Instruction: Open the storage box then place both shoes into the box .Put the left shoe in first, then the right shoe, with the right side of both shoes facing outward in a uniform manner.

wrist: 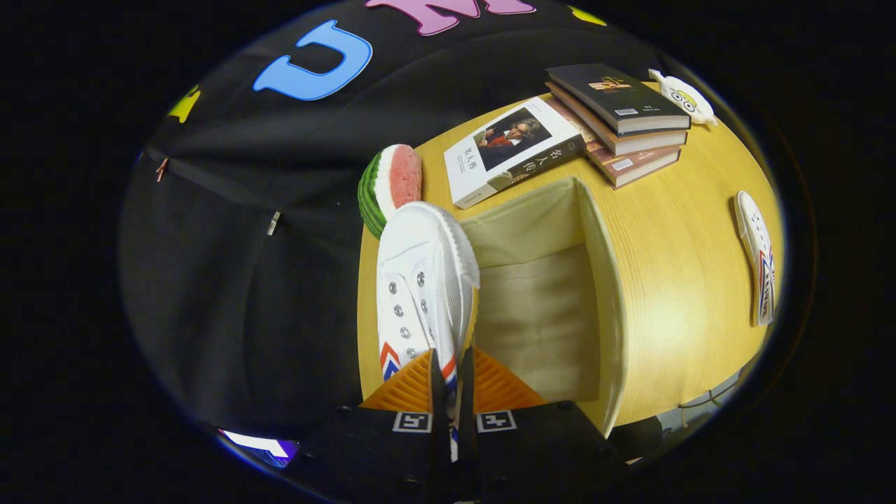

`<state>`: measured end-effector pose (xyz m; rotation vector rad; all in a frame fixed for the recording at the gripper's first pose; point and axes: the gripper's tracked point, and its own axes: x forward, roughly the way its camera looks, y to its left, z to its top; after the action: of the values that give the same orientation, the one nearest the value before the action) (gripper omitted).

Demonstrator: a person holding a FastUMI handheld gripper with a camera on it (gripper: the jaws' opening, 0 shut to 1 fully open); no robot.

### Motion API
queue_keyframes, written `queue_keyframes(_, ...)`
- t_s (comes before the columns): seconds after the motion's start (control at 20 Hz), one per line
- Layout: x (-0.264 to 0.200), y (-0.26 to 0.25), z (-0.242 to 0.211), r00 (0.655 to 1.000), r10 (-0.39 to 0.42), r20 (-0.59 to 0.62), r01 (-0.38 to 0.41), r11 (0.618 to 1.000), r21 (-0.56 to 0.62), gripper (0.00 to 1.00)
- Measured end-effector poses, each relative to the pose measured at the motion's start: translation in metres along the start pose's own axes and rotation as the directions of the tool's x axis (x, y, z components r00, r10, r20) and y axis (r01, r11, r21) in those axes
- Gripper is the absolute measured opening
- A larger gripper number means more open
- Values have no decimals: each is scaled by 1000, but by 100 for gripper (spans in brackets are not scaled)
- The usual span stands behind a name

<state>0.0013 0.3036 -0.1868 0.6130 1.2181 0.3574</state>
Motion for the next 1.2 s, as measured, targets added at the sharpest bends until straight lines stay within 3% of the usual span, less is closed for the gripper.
queue_keyframes(0.1,8,-2,-2,1000,-17,-7,17,1000,-4,8)
queue_keyframes(0.2,10,13,-5,999,38,-17,-38,999,9,19)
queue_keyframes(0.3,7,37,1,993,119,1,-119,993,20,59)
queue_keyframes(0.4,-9,31,10,994,101,29,-99,993,-57,99)
queue_keyframes(0.55,-32,18,22,993,94,66,-81,981,-178,99)
queue_keyframes(0.7,-69,-17,45,990,86,116,-59,974,-217,99)
queue_keyframes(0.95,-128,-131,92,975,-45,218,102,960,-262,99)
queue_keyframes(1.2,-169,-241,122,957,-141,255,192,963,-189,99)
